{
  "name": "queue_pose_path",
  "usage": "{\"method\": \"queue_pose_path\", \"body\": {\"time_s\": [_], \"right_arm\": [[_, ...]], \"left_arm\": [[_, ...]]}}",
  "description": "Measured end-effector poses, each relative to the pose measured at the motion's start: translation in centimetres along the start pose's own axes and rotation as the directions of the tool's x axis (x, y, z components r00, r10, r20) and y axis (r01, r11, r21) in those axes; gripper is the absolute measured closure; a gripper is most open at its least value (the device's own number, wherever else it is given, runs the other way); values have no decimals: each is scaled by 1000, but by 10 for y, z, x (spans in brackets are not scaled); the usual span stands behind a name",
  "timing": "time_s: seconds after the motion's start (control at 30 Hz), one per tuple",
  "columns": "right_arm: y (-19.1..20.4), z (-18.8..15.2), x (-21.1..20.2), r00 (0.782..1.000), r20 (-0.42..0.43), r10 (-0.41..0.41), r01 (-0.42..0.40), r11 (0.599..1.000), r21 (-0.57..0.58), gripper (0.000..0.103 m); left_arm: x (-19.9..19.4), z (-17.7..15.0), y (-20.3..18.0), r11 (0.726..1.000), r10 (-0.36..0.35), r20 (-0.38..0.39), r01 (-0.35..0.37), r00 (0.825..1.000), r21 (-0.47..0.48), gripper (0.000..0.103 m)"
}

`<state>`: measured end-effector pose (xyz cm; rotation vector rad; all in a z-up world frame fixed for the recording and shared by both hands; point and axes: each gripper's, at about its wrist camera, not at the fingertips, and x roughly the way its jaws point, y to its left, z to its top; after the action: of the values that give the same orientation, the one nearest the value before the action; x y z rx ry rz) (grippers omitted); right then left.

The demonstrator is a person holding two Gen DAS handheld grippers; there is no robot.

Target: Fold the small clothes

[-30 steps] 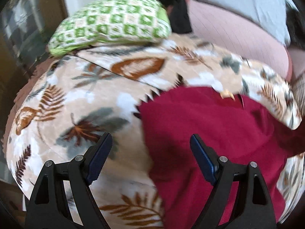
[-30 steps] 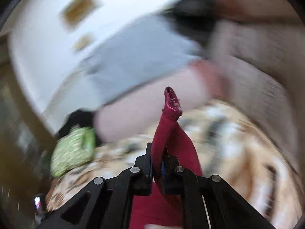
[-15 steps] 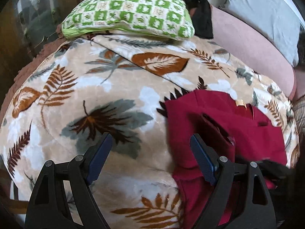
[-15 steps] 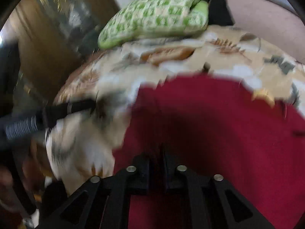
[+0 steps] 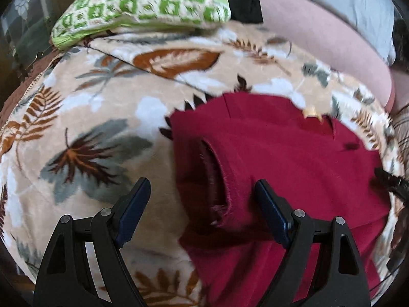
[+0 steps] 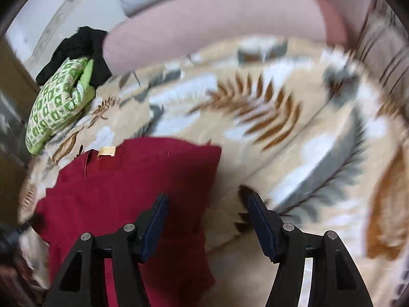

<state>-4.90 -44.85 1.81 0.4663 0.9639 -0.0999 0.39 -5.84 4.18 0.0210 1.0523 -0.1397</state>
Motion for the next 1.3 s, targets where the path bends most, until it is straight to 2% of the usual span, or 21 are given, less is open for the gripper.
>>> {"method": "queue_pose_path", "body": {"time_s": [0.03, 0.07, 0.1, 0.13, 0.17, 0.23, 0.3, 0.37, 0.43, 0.5, 0.57, 0.63, 0.77, 0.87, 0.9, 0.93, 0.97, 1.03, 1.13, 1.2, 1.3], "right_arm": [[3, 1, 9, 1000, -15, 23, -23, 1000, -9, 44], [11, 3, 13, 999, -9, 43, -43, 998, -41, 65], [22, 3, 11, 999, 8, 44, -43, 995, -87, 79], [32, 0, 6, 999, 30, 18, -14, 990, -137, 88], [45, 2, -2, 998, 64, -18, 31, 976, -215, 90], [50, 6, -13, 992, 111, -53, 79, 966, -245, 90], [41, 10, -9, 976, 150, -160, 191, 957, -219, 94], [26, 12, 10, 971, 108, -214, 231, 954, -189, 94], [17, 9, 20, 978, 67, -197, 205, 968, -146, 94], [13, 7, -3, 982, 103, -157, 169, 978, -120, 88], [10, -1, -29, 988, 109, -109, 118, 990, -80, 54], [5, -21, -55, 994, 110, -24, 31, 998, -59, 42], [8, -69, -67, 999, 16, 39, -38, 996, -75, 39], [16, -102, -41, 997, -73, 38, -45, 995, -92, 39], [21, -107, -36, 997, -75, 28, -37, 992, -118, 41], [31, -112, -37, 999, -31, -9, 4, 985, -175, 61], [34, -115, -40, 999, -22, -27, 22, 979, -202, 97], [35, -114, -52, 999, -18, -38, 34, 980, -196, 97], [25, -113, -65, 991, 26, -134, 136, 970, -203, 98], [18, -118, -55, 991, -26, -133, 128, 979, -157, 97], [26, -126, -71, 994, -1, -105, 103, 982, -157, 97]], "left_arm": [[3, 1, -6, 1000, 10, 0, -10, 1000, 16, 19], [4, 1, -8, 1000, 13, 5, -13, 1000, 25, 19], [4, 2, -12, 999, 20, 18, -21, 1000, 43, 19], [3, 3, -15, 998, 24, 29, -26, 999, 56, 19], [4, 3, -18, 997, 32, 45, -36, 998, 75, 19], [8, 1, -20, 995, 45, 50, -50, 998, 88, 19], [23, -4, -19, 996, 18, 0, -18, 1000, 93, 19], [29, -8, -10, 998, 0, -31, 2, 1000, 65, 18], [20, -9, -2, 999, -23, -30, 24, 999, 29, 18], [7, -12, 6, 999, -13, -18, 14, 1000, 29, 18], [-8, -18, 13, 999, -15, -10, 15, 1000, 32, 18], [-19, -25, 19, 999, -37, -8, 37, 999, 22, 18], [-36, -52, 27, 998, -68, -39, 68, 997, 4, 18], [-37, -71, 28, 997, -74, -81, 74, 994, -1, 18], [-37, -79, 30, 997, -73, -101, 73, 992, -11, 18], [-38, -82, 31, 997, -75, -109, 74, 991, -16, 18], [-41, -87, 32, 997, -81, -114, 79, 990, -22, 18], [-53, -97, 35, 997, -80, -99, 78, 992, -18, 18], [-61, -110, 35, 996, -85, -105, 84, 991, -15, 18], [-65, -117, 34, 995, -104, -124, 103, 987, -11, 18], [-76, -134, 31, 992, -122, -132, 125, 984, 15, 18]]}}
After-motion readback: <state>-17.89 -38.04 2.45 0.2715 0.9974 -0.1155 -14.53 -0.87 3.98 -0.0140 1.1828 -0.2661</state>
